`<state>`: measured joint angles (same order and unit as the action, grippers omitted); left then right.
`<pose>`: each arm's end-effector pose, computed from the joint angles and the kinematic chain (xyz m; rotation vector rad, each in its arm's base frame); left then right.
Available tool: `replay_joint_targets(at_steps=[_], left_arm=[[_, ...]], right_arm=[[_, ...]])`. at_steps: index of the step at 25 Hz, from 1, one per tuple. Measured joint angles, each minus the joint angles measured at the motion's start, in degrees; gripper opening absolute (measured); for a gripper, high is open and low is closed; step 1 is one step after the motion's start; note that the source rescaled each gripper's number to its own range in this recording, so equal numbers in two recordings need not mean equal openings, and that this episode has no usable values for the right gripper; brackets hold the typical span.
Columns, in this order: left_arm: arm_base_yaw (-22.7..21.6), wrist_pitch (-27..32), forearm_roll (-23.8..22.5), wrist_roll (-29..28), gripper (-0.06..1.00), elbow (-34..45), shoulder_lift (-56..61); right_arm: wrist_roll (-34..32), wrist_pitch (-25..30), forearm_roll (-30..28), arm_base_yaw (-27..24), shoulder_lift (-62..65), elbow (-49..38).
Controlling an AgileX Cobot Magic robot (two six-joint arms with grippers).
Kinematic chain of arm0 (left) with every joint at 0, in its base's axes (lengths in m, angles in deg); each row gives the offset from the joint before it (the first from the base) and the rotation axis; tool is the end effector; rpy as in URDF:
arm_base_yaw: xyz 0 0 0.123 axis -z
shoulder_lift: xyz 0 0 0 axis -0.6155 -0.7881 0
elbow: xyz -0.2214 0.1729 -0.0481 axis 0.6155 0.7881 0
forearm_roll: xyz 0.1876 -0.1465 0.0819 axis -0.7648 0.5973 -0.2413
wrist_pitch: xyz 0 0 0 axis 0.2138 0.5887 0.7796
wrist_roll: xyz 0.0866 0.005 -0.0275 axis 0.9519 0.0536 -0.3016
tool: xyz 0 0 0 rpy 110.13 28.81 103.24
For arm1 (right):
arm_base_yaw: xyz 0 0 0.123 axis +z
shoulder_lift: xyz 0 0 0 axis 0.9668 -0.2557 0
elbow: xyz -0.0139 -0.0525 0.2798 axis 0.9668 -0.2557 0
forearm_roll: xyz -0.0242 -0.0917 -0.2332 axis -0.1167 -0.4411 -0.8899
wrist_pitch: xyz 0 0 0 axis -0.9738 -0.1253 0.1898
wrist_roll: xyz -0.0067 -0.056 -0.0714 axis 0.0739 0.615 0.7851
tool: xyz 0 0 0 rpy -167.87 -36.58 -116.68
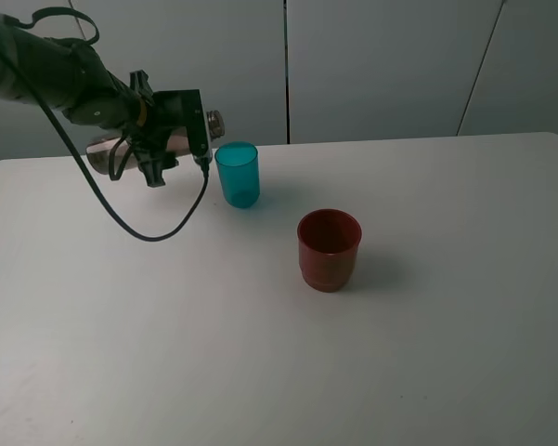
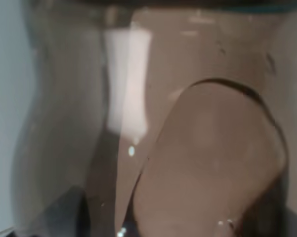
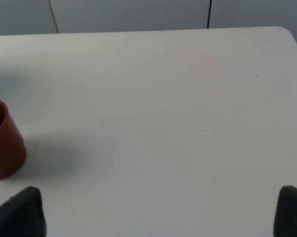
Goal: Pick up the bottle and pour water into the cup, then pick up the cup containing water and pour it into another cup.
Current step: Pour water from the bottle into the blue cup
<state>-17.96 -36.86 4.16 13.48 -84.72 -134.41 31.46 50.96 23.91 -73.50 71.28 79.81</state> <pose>0.4206 -0.1347 0.1652 1.5973 1.8332 0.6094 -0.0070 -0.0012 0.2756 0.0100 2.0756 0.0274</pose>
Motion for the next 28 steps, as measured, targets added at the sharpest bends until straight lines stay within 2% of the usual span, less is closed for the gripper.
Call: replay_joint_targets(at_steps=[17, 28], left_arm=[[0.12, 0.76, -7.0, 0.23, 0.0, -0.96, -0.34], [0.12, 0.42, -7.87, 5.51, 0.0, -0.96, -0.34]], right_arm=[[0.0, 0.0, 0.0, 0.0, 0.0, 0.0], [0.0, 0.0, 0.0, 0.0, 0.0, 0.0]])
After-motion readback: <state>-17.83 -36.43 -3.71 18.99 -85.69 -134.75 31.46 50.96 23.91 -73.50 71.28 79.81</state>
